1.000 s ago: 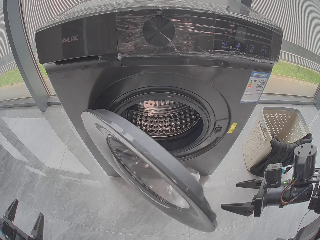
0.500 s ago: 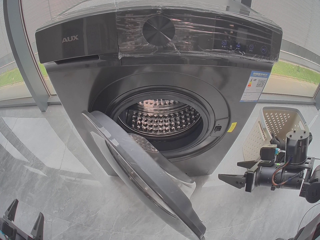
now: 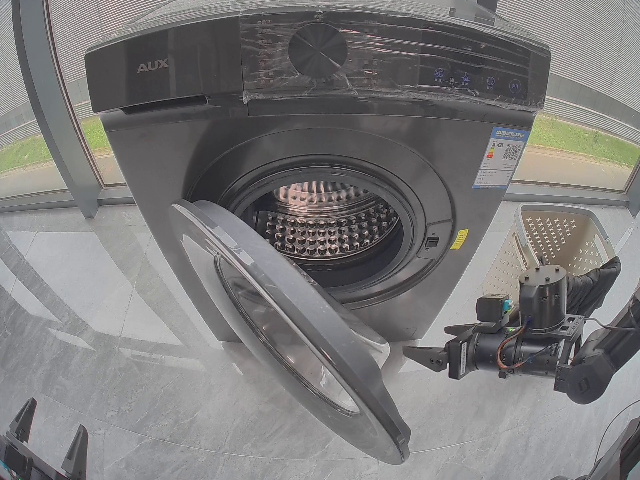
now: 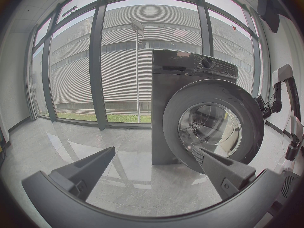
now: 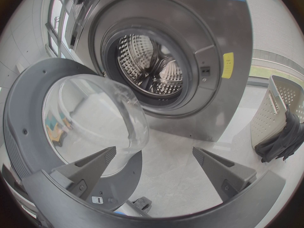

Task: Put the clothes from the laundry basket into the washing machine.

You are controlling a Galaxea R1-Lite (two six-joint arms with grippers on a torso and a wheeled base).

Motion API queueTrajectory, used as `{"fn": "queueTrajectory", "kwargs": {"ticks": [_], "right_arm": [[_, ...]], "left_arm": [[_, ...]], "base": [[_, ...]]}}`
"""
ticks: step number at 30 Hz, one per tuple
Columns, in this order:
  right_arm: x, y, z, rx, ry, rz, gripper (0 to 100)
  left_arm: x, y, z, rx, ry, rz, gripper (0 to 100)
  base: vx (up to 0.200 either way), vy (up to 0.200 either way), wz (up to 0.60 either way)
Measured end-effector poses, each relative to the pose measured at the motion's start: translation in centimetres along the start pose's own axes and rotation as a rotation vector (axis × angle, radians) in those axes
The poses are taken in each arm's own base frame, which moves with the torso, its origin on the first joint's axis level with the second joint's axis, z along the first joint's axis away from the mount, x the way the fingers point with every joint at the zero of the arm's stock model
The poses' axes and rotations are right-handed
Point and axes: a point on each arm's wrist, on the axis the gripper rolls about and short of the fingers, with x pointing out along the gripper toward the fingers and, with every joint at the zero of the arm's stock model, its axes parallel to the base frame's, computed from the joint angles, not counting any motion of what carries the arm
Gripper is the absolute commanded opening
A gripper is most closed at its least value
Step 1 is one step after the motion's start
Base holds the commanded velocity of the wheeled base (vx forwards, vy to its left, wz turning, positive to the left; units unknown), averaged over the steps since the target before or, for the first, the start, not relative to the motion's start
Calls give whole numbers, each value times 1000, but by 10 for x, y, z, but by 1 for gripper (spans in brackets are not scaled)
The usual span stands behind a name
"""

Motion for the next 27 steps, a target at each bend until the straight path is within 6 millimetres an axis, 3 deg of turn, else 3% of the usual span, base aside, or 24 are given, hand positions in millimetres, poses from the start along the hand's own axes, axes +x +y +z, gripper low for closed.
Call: {"fn": "queueTrajectory", "kwargs": {"ticks": [6,14,27], "right_arm": [[7,18,-14,-25,64,63,100],[-1,34,-27,-54,86,188,100],[4,27,-23,-51,33,185,100]], "left_arm": [[0,0,0,0,0,0,100],[0,0,0,0,0,-1,100],[0,0,0,2,0,-1,100]], "base": [[0,0,0],[0,0,0],[0,0,0]]}}
